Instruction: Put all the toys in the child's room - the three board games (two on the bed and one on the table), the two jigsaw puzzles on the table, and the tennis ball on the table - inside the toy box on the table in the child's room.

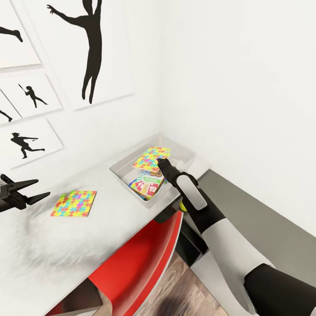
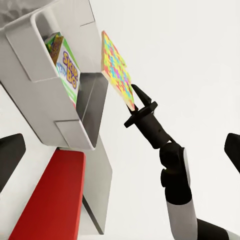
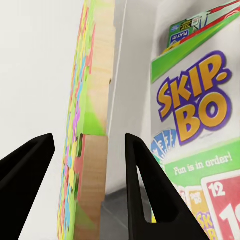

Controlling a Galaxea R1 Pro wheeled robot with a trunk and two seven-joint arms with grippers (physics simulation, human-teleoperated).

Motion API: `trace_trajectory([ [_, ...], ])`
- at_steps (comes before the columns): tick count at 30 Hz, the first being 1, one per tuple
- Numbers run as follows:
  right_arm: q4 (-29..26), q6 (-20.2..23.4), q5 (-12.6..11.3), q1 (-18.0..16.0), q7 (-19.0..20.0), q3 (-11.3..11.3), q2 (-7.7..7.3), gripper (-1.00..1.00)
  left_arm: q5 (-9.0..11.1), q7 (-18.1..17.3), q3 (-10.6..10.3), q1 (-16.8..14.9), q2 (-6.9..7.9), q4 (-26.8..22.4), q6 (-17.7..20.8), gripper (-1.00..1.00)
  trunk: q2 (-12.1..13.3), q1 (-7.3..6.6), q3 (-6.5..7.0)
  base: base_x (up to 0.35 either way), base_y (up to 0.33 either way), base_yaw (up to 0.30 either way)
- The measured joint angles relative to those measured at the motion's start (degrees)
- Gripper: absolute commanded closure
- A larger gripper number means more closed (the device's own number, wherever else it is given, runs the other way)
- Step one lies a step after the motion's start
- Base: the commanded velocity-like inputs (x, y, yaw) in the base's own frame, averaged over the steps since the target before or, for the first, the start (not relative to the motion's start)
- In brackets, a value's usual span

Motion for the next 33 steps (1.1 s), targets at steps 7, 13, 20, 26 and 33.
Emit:
trace_trajectory([
  [7, 0.0, 0.0, 0.0, 0.0, 0.0, 0.0, 0.00, -1.00, 0.0, 0.0, 0.0, 0.0, 0.02, 0.0, 0.0, -1.00, 0.0, 0.00, 0.00, 0.001, 0.001, 0.000],
  [13, 0.0, 0.0, 0.0, 0.0, 0.0, 0.0, 0.00, -1.00, 0.0, 0.0, 0.0, 0.0, -0.03, 0.0, 0.0, -1.00, 0.0, 0.00, 0.00, 0.000, 0.000, 0.000],
  [20, 0.0, 0.1, 0.0, 0.0, 0.2, 0.0, 0.00, -1.00, 0.0, 0.0, 0.0, 0.0, -0.03, 0.0, 0.0, -1.00, 0.0, 0.00, 0.00, 0.000, 0.000, 0.000],
  [26, -0.2, 0.2, -0.1, 0.1, 0.5, 0.1, 0.00, -1.00, 0.0, 0.1, -0.1, 0.0, -0.11, 0.0, 0.0, -1.00, 0.0, 0.00, 0.00, 0.000, 0.000, 0.000],
  [33, -2.2, 2.0, -0.1, 0.1, 0.3, -0.1, 0.00, -1.00, -0.2, 0.1, -0.1, 0.0, -0.12, 0.0, 0.0, -1.00, 0.0, 0.00, 0.00, 0.000, 0.000, 0.000],
])
